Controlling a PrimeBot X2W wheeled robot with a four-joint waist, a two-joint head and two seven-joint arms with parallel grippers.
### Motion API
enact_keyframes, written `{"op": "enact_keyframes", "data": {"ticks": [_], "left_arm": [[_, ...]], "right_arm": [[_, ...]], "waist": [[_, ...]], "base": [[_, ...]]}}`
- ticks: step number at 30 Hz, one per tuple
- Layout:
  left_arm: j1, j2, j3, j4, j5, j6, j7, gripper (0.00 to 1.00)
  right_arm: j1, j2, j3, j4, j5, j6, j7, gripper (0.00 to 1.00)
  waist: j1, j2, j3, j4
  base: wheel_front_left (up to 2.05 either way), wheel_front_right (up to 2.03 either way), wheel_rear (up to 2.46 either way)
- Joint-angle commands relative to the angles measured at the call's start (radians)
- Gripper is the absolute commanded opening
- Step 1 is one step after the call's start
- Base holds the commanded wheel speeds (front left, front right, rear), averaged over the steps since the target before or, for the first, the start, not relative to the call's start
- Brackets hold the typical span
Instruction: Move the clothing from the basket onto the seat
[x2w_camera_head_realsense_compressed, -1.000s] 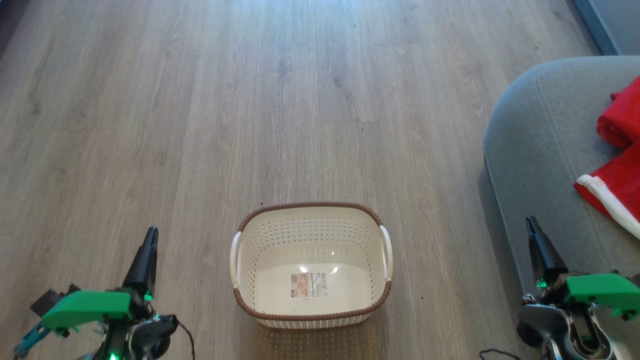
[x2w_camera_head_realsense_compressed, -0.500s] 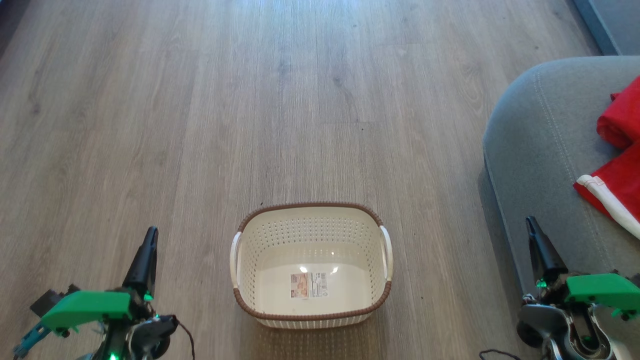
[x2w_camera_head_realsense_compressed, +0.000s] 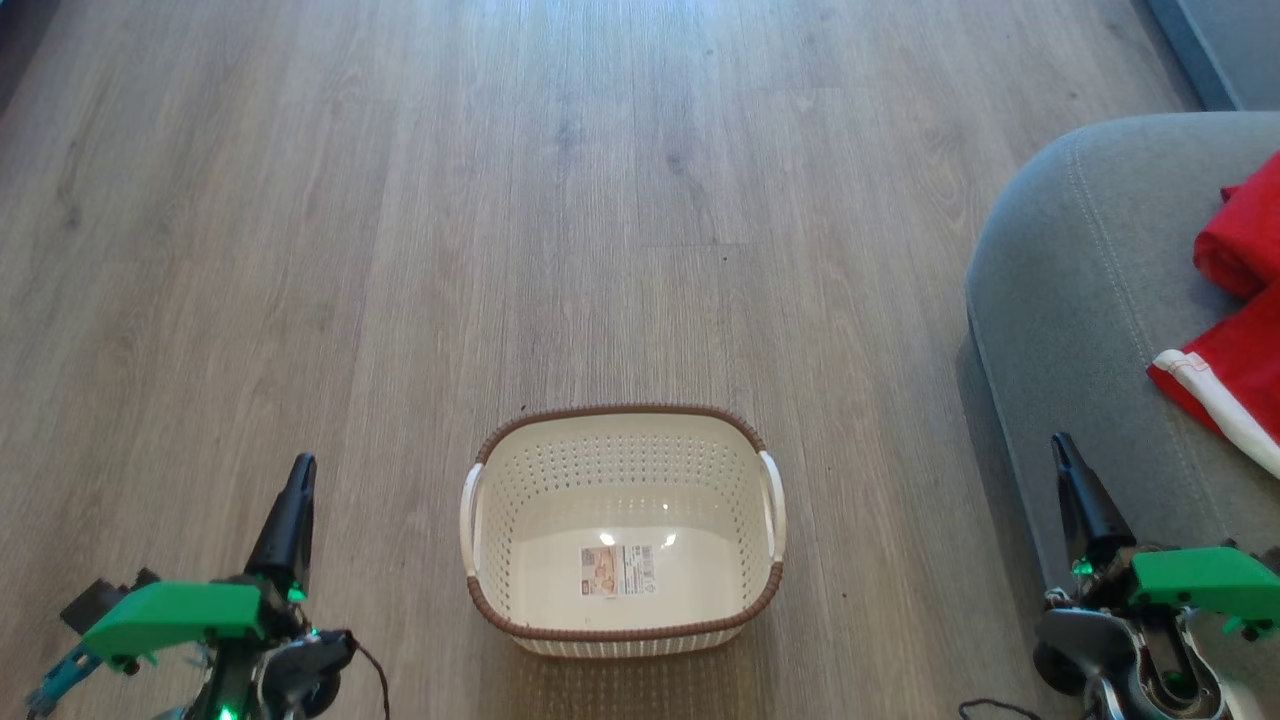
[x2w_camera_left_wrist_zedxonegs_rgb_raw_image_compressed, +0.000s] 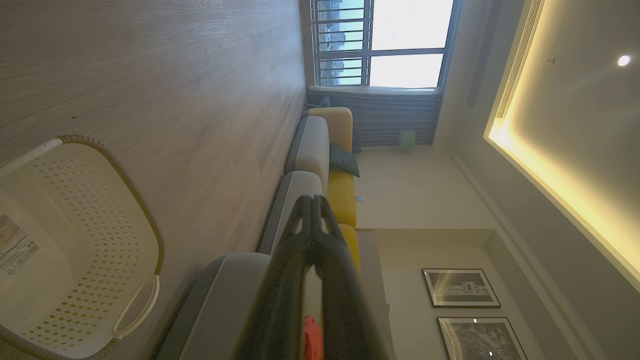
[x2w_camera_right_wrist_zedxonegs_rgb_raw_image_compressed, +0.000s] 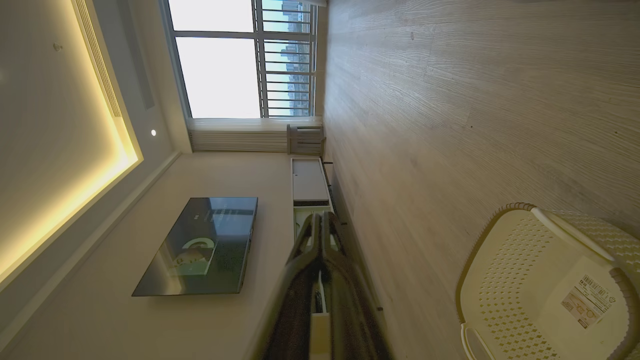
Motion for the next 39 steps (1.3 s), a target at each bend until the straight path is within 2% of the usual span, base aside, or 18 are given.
{"op": "enact_keyframes", "data": {"ticks": [1, 39], "left_arm": [[-0.048, 0.008, 0.035, -0.033, -0.006, -0.002, 0.008, 0.00], [-0.048, 0.008, 0.034, -0.033, -0.006, -0.002, 0.007, 0.00]], "right_arm": [[-0.056, -0.004, 0.017, -0.039, 0.006, 0.000, 0.006, 0.00], [-0.056, -0.004, 0.017, -0.039, 0.006, 0.000, 0.006, 0.00]], "waist": [[0.0000, 0.0000, 0.000, 0.000], [0.0000, 0.0000, 0.000, 0.000]], "base": [[0.00, 0.00, 0.00], [0.00, 0.00, 0.00]]}}
